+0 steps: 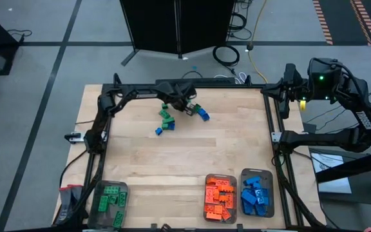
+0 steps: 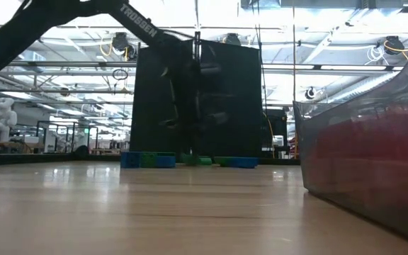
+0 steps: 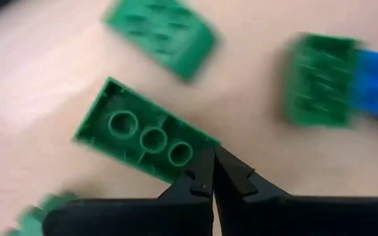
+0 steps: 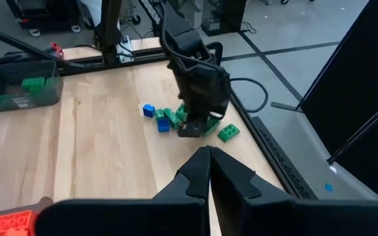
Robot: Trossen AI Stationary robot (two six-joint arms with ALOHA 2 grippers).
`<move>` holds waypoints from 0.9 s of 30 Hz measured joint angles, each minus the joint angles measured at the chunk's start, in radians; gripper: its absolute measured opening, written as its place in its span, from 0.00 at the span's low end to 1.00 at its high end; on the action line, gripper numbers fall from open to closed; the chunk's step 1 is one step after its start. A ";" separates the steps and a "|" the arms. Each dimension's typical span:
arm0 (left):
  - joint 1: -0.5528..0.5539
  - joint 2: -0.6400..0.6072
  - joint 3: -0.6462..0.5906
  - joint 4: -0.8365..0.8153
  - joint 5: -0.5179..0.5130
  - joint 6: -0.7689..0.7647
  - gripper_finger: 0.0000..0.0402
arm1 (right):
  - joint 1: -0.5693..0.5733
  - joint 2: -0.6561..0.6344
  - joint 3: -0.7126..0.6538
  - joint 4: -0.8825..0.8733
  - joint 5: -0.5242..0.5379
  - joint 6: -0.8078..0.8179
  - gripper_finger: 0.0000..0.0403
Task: Sort blocks
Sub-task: Put the green game piece into the left black bin
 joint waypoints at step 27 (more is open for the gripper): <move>-0.100 -0.017 0.282 -0.242 -0.008 0.431 0.16 | 0.000 0.011 -0.252 -0.007 0.074 -0.071 0.02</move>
